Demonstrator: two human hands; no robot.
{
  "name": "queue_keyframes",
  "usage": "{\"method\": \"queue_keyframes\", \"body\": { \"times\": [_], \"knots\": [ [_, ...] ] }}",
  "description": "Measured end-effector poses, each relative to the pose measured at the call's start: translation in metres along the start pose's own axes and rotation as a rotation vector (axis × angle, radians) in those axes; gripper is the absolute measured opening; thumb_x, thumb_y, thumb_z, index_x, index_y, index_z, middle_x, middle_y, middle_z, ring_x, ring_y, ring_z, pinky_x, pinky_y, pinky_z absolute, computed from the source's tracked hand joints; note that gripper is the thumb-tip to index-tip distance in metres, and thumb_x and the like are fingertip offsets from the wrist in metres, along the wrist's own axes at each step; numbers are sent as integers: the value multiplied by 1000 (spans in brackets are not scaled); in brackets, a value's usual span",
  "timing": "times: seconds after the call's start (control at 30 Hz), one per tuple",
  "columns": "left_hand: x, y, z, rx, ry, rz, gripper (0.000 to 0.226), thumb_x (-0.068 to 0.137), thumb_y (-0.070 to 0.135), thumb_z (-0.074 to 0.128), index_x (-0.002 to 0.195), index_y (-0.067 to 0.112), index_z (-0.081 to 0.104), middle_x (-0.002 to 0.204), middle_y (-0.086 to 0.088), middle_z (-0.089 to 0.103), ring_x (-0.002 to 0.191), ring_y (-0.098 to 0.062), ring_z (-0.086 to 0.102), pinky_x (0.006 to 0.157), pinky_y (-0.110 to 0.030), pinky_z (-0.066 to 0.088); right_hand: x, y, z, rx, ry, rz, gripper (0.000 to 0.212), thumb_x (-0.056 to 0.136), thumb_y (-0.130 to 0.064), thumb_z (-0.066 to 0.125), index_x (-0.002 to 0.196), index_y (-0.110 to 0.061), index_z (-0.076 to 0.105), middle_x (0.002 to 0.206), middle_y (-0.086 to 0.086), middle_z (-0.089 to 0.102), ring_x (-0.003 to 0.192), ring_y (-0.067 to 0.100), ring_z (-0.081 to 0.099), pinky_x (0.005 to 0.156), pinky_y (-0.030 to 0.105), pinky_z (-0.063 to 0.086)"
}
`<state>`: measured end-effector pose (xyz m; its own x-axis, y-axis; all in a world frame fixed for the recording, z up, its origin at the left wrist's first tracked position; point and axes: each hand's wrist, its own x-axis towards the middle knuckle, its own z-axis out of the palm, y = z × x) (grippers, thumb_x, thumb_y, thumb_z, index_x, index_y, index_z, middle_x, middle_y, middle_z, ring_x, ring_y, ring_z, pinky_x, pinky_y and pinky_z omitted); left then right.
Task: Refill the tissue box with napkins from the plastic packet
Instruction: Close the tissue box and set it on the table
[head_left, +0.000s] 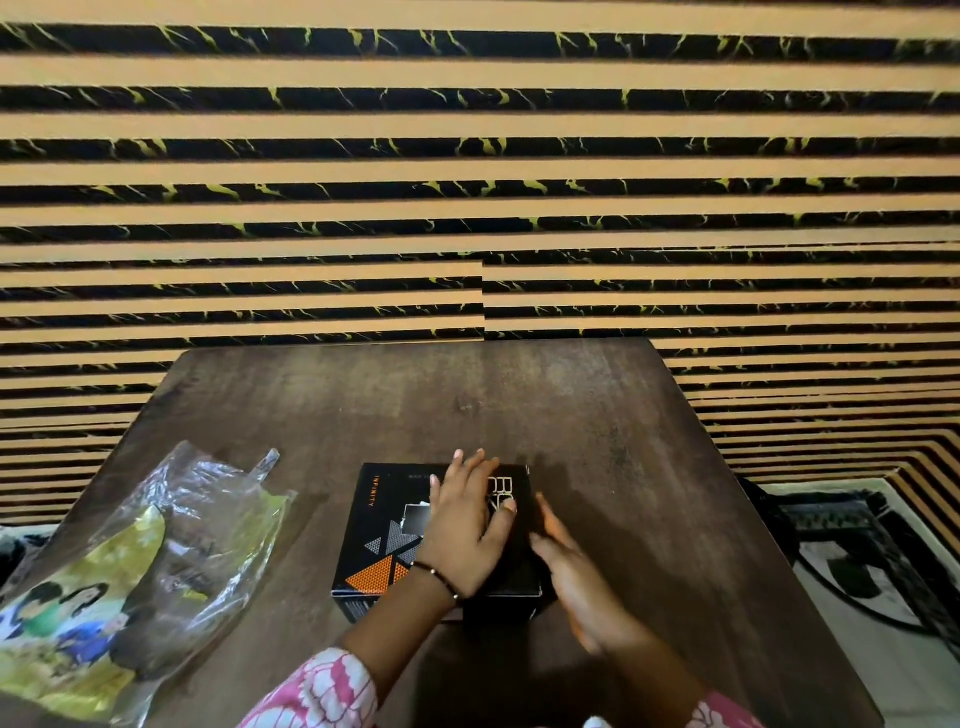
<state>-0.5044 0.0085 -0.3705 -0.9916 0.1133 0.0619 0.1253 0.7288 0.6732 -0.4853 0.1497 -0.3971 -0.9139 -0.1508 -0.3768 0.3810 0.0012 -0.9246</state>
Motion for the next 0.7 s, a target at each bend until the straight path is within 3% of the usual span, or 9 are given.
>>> {"method": "queue_keyframes", "body": {
  "times": [0.1, 0.2, 0.3, 0.37, 0.4, 0.47, 0.53, 0.6, 0.7],
  "knots": [
    [-21, -25, -26, -4, 174, -18, 63, 82, 46, 39, 140, 24, 34, 152, 6, 27, 145, -14, 10, 116, -44, 1, -9, -9, -11, -11, 30, -3, 53, 96, -13, 39, 144, -30, 24, 150, -2, 31, 136, 17, 33, 113, 35, 26],
    [-46, -65, -47, -11, 328, -226, 69, 80, 46, 42, 141, 15, 34, 151, -6, 33, 144, -24, 20, 118, -49, 13, -15, -4, -15, 36, 44, 22, 52, 96, -14, 39, 145, -26, 26, 155, 3, 25, 142, 21, 23, 114, 37, 19],
    [-63, -77, -53, -180, 294, -414, 61, 89, 37, 49, 142, 11, 31, 147, -10, 37, 138, -27, 30, 112, -42, 27, -21, 2, 5, 92, 37, 48, 52, 95, -8, 39, 144, -21, 28, 144, 7, 43, 126, 24, 47, 106, 34, 38],
    [-69, -73, -48, -251, 244, -383, 57, 90, 35, 51, 140, 12, 34, 138, -4, 45, 129, -24, 42, 104, -35, 36, -21, 7, 20, 93, 33, 53, 54, 95, -3, 39, 144, -20, 27, 131, 5, 53, 103, 16, 60, 84, 22, 53],
    [-71, -73, -45, -278, 227, -373, 60, 89, 37, 52, 141, 12, 34, 136, -3, 47, 126, -22, 45, 103, -35, 38, -21, 8, 26, 80, 45, 58, 55, 94, -3, 40, 145, -21, 26, 126, 3, 54, 97, 12, 60, 78, 20, 54],
    [-70, -75, -43, -366, 217, -415, 69, 84, 43, 51, 143, 13, 31, 140, -5, 46, 126, -19, 45, 107, -39, 38, -20, 8, 26, 74, 77, 71, 58, 93, -3, 43, 145, -22, 27, 124, 3, 56, 97, 12, 61, 81, 23, 51],
    [-70, -82, -44, -534, 222, -496, 65, 86, 37, 55, 142, 13, 31, 142, -8, 46, 124, -18, 48, 106, -38, 40, -24, 3, 22, 93, 104, 86, 58, 92, -1, 44, 145, -20, 28, 121, 2, 56, 93, 10, 60, 77, 19, 51],
    [-74, -87, -46, -685, 205, -519, 52, 93, 14, 53, 141, 12, 32, 136, -10, 49, 111, -16, 53, 91, -23, 49, -30, 0, 18, 112, 112, 99, 56, 92, -1, 44, 143, -20, 31, 111, -6, 58, 86, 4, 57, 65, 16, 46],
    [-77, -89, -44, -739, 137, -486, 50, 92, 0, 48, 138, 13, 35, 120, -4, 55, 88, -5, 58, 64, -7, 51, -33, 3, 21, 116, 105, 123, 53, 93, -7, 43, 141, -28, 34, 102, -12, 60, 94, 11, 57, 79, 29, 43]
  ]
}}
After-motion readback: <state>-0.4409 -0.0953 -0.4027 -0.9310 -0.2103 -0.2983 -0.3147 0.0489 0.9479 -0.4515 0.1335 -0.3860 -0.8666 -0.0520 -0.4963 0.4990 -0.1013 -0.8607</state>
